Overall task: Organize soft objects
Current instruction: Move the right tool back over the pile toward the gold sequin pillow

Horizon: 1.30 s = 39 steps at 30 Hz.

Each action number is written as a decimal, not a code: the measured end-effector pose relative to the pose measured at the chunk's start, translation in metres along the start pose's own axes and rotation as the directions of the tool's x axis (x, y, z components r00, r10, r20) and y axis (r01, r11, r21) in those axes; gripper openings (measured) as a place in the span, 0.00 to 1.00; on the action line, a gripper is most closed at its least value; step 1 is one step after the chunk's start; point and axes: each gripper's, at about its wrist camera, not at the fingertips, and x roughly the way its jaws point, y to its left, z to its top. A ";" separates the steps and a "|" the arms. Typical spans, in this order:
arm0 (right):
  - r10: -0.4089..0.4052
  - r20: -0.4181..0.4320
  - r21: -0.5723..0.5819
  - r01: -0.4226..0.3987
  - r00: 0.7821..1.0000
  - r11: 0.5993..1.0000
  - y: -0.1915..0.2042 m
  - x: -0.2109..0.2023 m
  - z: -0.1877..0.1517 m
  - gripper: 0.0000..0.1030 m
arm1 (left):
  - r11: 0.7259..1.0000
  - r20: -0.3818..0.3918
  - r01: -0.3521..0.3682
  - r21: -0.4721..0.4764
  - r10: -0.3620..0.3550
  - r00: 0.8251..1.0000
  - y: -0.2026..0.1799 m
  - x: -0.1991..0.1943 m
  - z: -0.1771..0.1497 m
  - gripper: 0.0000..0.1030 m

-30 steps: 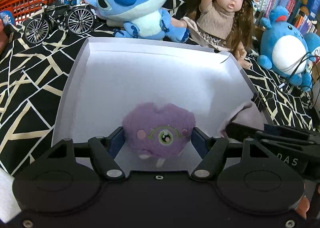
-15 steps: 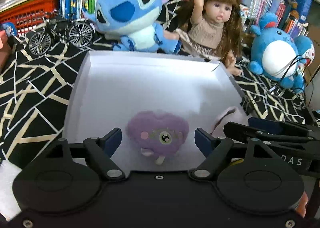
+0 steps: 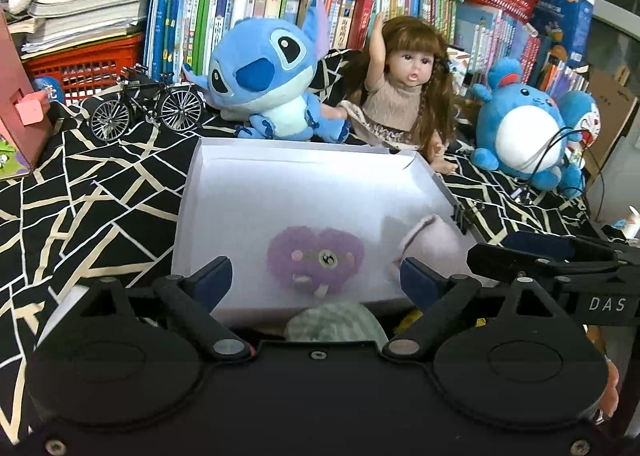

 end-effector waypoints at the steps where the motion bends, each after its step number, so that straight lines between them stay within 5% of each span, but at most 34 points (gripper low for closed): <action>1: 0.004 0.007 -0.006 -0.004 1.000 1.000 0.002 -0.004 -0.002 0.94 | 1.000 0.009 0.004 0.002 -0.004 1.000 0.000 -0.005 -0.003 0.89; 20: 0.033 0.123 -0.114 -0.019 0.992 0.993 0.032 -0.049 -0.044 1.00 | 0.999 0.098 0.000 0.047 -0.005 0.995 0.003 -0.068 -0.064 0.96; 39: -0.030 0.155 -0.191 0.060 0.987 0.980 0.051 -0.057 -0.083 1.00 | 0.993 0.136 -0.114 0.004 0.112 0.984 0.023 -0.087 -0.118 0.97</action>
